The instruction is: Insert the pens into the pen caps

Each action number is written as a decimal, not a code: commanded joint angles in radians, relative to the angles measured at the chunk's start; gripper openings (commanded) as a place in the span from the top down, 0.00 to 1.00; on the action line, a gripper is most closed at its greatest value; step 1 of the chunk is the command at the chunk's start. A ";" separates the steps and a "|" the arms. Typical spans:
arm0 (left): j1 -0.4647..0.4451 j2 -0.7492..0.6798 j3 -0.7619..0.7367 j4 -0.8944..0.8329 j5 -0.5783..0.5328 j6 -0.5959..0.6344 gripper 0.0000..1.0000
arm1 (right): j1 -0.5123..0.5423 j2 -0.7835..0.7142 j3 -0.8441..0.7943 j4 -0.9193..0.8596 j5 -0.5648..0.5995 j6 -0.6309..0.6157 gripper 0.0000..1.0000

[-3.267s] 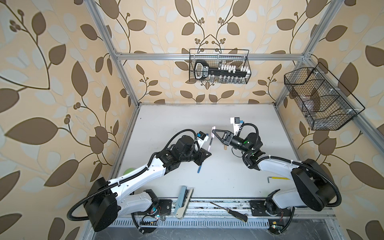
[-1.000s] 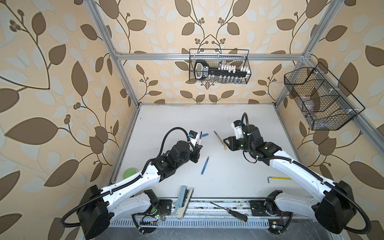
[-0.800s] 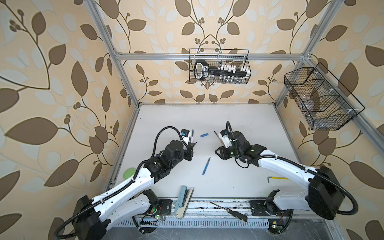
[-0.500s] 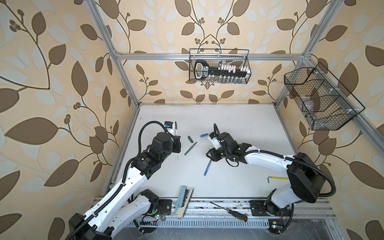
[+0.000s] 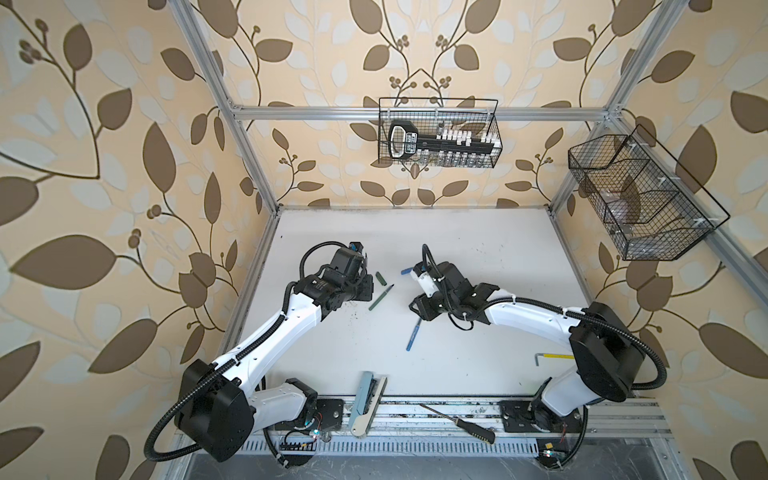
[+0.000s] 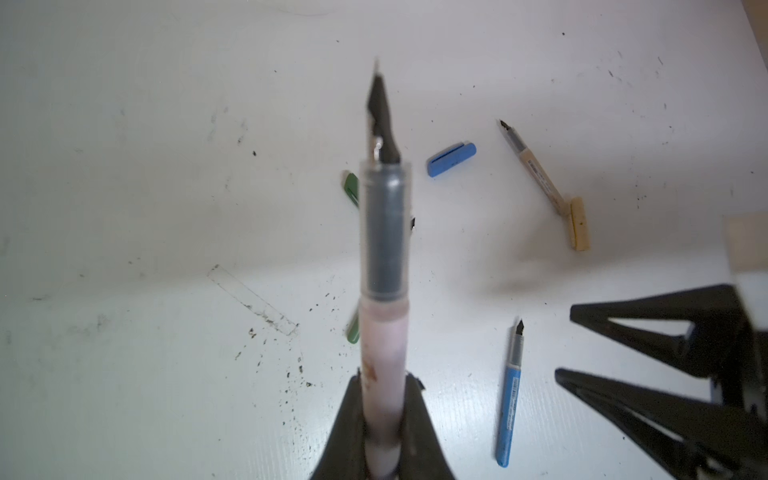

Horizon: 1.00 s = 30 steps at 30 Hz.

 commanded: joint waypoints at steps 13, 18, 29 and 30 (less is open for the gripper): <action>0.311 -0.154 0.335 -0.229 0.008 0.027 0.91 | 0.280 0.541 0.556 0.125 -0.065 -0.153 0.46; 0.330 -0.186 0.355 -0.241 0.041 0.030 0.90 | 0.339 0.704 0.781 0.041 0.012 -0.181 0.37; 0.330 -0.169 0.338 -0.206 0.159 0.009 0.90 | 0.392 0.977 1.174 -0.111 0.053 -0.145 0.33; 0.330 -0.172 0.334 -0.208 0.159 0.012 0.90 | 0.395 0.996 1.196 -0.112 0.052 -0.136 0.32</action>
